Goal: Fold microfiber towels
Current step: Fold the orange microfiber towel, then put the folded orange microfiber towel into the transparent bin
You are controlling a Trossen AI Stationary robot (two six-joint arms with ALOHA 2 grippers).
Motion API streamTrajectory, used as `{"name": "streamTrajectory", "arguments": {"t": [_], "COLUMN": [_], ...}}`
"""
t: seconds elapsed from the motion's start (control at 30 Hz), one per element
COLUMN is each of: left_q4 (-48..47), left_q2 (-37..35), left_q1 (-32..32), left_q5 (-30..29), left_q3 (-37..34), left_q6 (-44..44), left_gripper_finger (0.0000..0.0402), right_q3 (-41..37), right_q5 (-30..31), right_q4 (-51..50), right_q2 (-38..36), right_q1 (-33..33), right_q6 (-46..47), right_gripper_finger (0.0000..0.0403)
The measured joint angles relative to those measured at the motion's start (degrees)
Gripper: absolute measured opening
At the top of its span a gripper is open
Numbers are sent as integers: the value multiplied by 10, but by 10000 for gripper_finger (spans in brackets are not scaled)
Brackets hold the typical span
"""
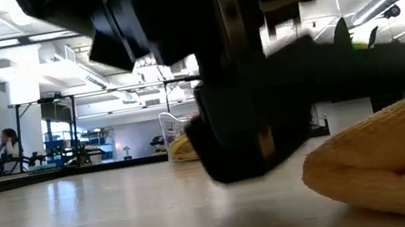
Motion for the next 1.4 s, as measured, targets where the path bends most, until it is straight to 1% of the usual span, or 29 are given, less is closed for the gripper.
{"name": "streamTrajectory", "arguments": {"t": [0.07, 0.17, 0.23, 0.3, 0.37, 0.47, 0.53, 0.67, 0.73, 0.87, 0.97, 1.07, 1.1, 1.2, 1.27, 1.4], "left_q4": [1, -26, -63, -101, -145, -199, -222, -223, -214, -211, -206, -196, -172, -146, -115, -100], "left_q2": [-8, -33, -56, -84, -118, -171, -206, -273, -304, -359, -396, -426, -429, -447, -447, -455], "left_q1": [2, 6, 9, 12, 14, 14, 15, 12, 9, 8, 8, 6, 6, 6, 6, 5], "left_q5": [12, 26, 28, 25, 14, -16, -32, -50, -64, -78, -85, -95, -98, -110, -115, -124], "left_q3": [0, -4, -14, -22, -37, -76, -117, -208, -251, -333, -378, -418, -426, -454, -462, -472], "left_q6": [0, 3, 16, 49, 87, 136, 151, 146, 138, 111, 95, 83, 76, 56, 43, 32], "left_gripper_finger": [202, 202, 202, 202, 202, 202, 202, 202, 202, 202, 202, 202, 202, 202, 202, 202], "right_q3": [7, 23, 41, 63, 87, 116, 136, 172, 188, 214, 224, 236, 238, 251, 251, 251], "right_q5": [8, 16, 13, -8, -23, -50, -76, -128, -136, -144, -178, -227, -231, -233, -231, -219], "right_q4": [-3, -3, 9, 15, 12, -4, -8, -35, -63, -79, -73, -70, -76, -90, -109, -118], "right_q2": [-18, -44, -51, -50, -39, -16, 0, 30, 42, 64, 83, 106, 111, 127, 127, 122], "right_q1": [1, 1, 3, 6, 9, 10, 9, 6, 6, -3, -13, -23, -24, -33, -41, -51], "right_q6": [-49, -131, -218, -316, -390, -467, -503, -547, -567, -615, -622, -645, -654, -661, -662, -667], "right_gripper_finger": [162, 162, 162, 162, 162, 162, 165, 194, 215, 257, 278, 288, 291, 294, 295, 293]}}
